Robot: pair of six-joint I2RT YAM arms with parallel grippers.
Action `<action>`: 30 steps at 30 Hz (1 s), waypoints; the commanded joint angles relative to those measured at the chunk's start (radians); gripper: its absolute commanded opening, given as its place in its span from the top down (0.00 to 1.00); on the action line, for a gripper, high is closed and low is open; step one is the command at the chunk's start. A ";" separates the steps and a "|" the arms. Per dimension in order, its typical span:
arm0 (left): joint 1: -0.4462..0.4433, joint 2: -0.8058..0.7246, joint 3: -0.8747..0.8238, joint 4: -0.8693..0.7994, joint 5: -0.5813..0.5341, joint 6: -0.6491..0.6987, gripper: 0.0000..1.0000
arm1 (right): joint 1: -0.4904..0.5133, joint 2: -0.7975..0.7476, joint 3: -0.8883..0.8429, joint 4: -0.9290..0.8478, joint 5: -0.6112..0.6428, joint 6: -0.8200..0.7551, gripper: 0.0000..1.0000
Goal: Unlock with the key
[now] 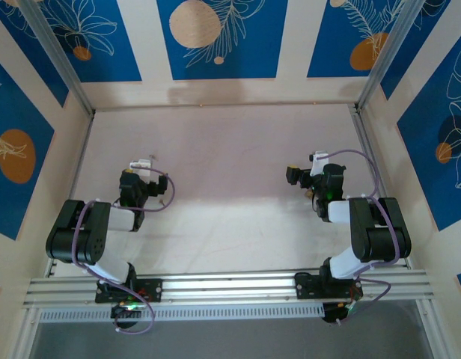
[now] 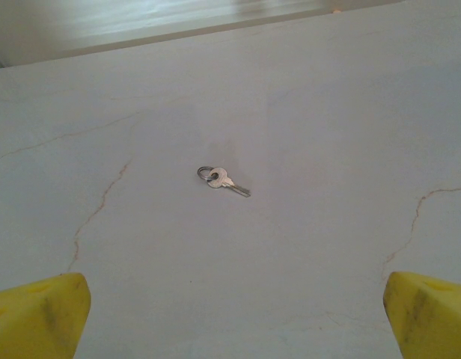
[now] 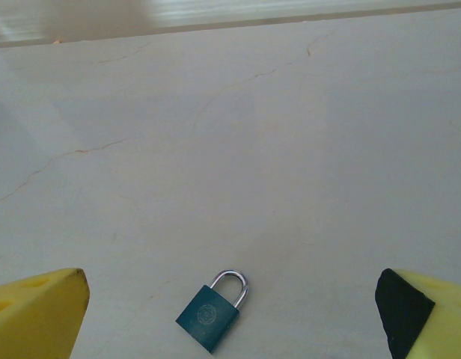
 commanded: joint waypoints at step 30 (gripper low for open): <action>0.020 -0.568 0.576 -1.106 -0.068 -0.634 0.00 | 0.055 -0.311 0.582 -1.177 0.291 0.515 0.01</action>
